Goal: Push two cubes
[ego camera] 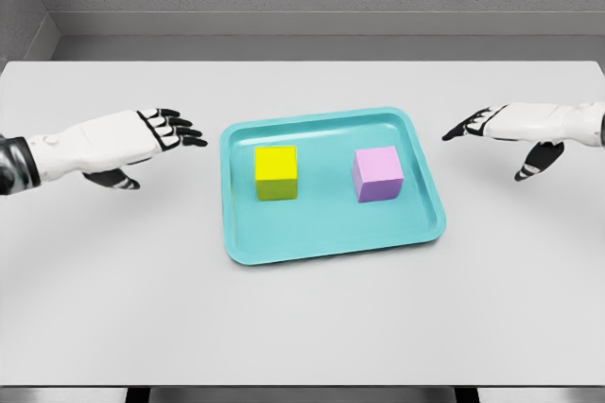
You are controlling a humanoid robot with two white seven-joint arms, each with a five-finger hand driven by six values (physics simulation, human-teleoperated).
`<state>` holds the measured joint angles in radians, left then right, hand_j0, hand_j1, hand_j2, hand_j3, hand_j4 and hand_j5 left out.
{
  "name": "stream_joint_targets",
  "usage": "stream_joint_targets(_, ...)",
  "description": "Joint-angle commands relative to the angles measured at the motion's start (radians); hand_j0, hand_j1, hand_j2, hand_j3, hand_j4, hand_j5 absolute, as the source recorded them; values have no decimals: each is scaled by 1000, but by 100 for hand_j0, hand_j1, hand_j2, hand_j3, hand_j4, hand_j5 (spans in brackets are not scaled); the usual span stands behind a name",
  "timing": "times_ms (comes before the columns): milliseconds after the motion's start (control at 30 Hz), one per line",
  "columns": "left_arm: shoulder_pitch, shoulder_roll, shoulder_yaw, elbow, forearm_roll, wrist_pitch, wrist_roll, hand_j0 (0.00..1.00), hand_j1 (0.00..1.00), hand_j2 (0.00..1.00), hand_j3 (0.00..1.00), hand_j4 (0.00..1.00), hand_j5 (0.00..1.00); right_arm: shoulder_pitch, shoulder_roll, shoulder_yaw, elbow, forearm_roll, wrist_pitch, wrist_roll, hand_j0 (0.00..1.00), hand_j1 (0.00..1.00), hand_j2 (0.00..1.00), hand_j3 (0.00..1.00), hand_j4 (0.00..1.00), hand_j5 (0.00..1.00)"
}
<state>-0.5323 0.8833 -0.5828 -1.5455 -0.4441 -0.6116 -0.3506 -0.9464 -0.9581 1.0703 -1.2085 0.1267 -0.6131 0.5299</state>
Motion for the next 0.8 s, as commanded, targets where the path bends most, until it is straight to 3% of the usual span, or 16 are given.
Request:
stream_joint_targets(0, -3, 2, -95, 4, 127, 1, -24, 100, 100, 100, 100, 100, 100, 0, 4, 0, 10, -6, 2, -4, 100, 100, 100, 100, 100, 100)
stream_joint_targets(200, -21, -23, -140, 51, 104, 1, -67, 100, 100, 100, 100, 100, 100, -14, 18, 2, 30, 2, 2, -11, 100, 100, 100, 100, 100, 100)
stream_joint_targets(267, -41, -26, -140, 56, 99, 1, -67, 100, 100, 100, 100, 100, 100, -20, 38, 2, 86, 1, 2, -11, 100, 100, 100, 100, 100, 100)
stream_joint_targets(400, -67, -102, -140, 117, 12, 1, -62, 100, 100, 100, 100, 100, 100, -40, 87, 3, 187, 7, 2, -5, 100, 100, 100, 100, 100, 100)
stream_joint_targets(500, -69, -106, -138, 117, 12, 1, -59, 91, 91, 91, 91, 91, 91, -51, 105, 5, 185, 70, 2, -2, 70, 70, 70, 70, 70, 70)
stream_joint_targets(600, -81, -107, -137, 117, -2, 1, -60, 74, 74, 74, 74, 74, 74, -68, 121, 7, 184, 152, 2, 10, 62, 62, 62, 62, 62, 62)
stream_joint_targets(667, -84, -104, -131, 116, -1, 1, -60, 64, 64, 64, 64, 64, 64, -71, 125, 7, 178, 154, 2, 15, 41, 41, 41, 41, 41, 41)
stream_joint_targets(767, -101, -107, -131, 117, -2, 1, -67, 60, 60, 60, 60, 60, 60, -94, 154, 8, 167, 198, 2, 61, 40, 40, 40, 40, 40, 40)
